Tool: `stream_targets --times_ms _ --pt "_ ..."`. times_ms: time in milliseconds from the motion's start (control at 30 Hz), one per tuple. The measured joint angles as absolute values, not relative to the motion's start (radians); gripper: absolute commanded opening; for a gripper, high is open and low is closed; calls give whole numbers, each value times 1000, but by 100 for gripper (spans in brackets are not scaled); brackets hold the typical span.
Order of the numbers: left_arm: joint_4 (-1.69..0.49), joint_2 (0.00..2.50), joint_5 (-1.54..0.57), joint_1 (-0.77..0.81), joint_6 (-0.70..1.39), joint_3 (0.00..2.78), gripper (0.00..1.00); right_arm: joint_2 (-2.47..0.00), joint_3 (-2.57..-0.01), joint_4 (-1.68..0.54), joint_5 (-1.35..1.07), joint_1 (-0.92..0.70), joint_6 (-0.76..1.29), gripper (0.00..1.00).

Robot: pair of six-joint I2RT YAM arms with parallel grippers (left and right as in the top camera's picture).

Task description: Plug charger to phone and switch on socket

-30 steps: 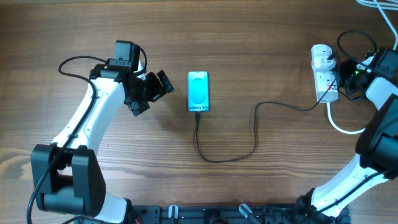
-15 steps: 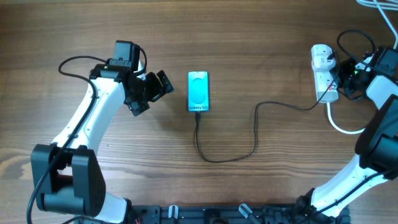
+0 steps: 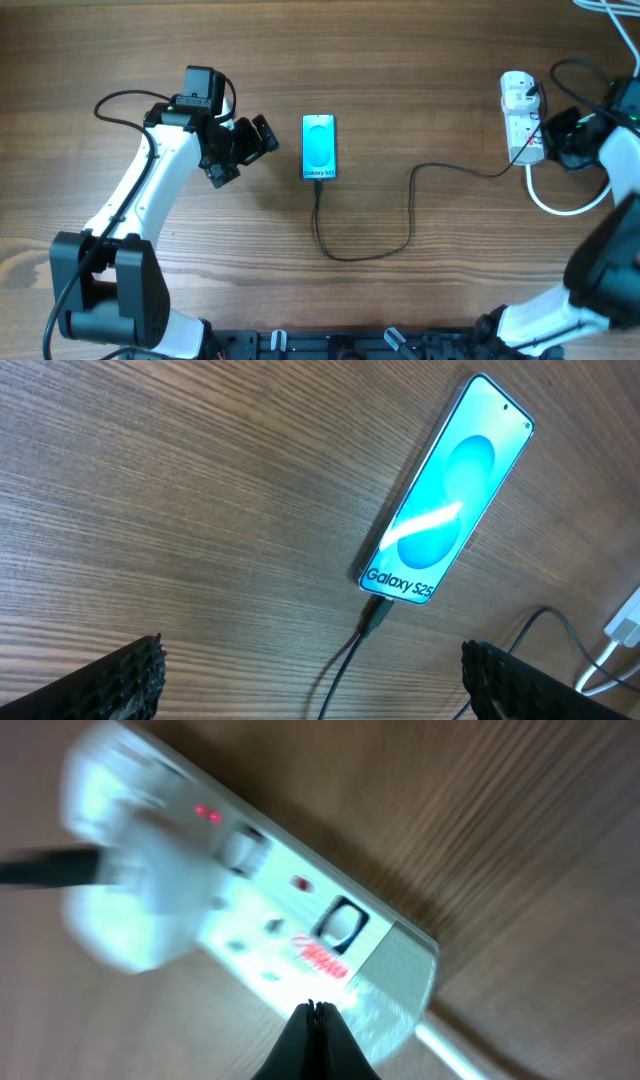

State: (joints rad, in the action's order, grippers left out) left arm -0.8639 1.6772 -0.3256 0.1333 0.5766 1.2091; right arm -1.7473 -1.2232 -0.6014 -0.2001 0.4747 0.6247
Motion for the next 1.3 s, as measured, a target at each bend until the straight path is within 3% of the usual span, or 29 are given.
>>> stream_targets --times_ms 233,400,633,833,933,967,1100,1300 --pt "-915 1677 -326 133 540 1209 95 -1330 -1224 -671 -148 475 620 5" --pt "-960 1677 -326 133 496 1209 97 -1119 -1224 -725 -208 475 566 4" --pt "-973 1671 -353 142 471 1209 95 -966 -1224 -813 -384 388 439 5" --pt "-974 1584 -364 205 453 1209 96 -920 -1224 -894 -452 218 378 13" --pt "-991 1491 -355 255 445 1209 99 -898 -1224 -928 -460 112 348 22" --pt "-999 1454 -347 274 445 1209 100 -891 -1224 -943 -460 73 336 33" --pt "-1034 1325 -311 332 441 1209 100 -876 -1224 -1018 -416 -68 294 62" --pt "-1080 1118 -235 404 437 1209 100 -876 -1224 -1093 -314 -202 274 73"
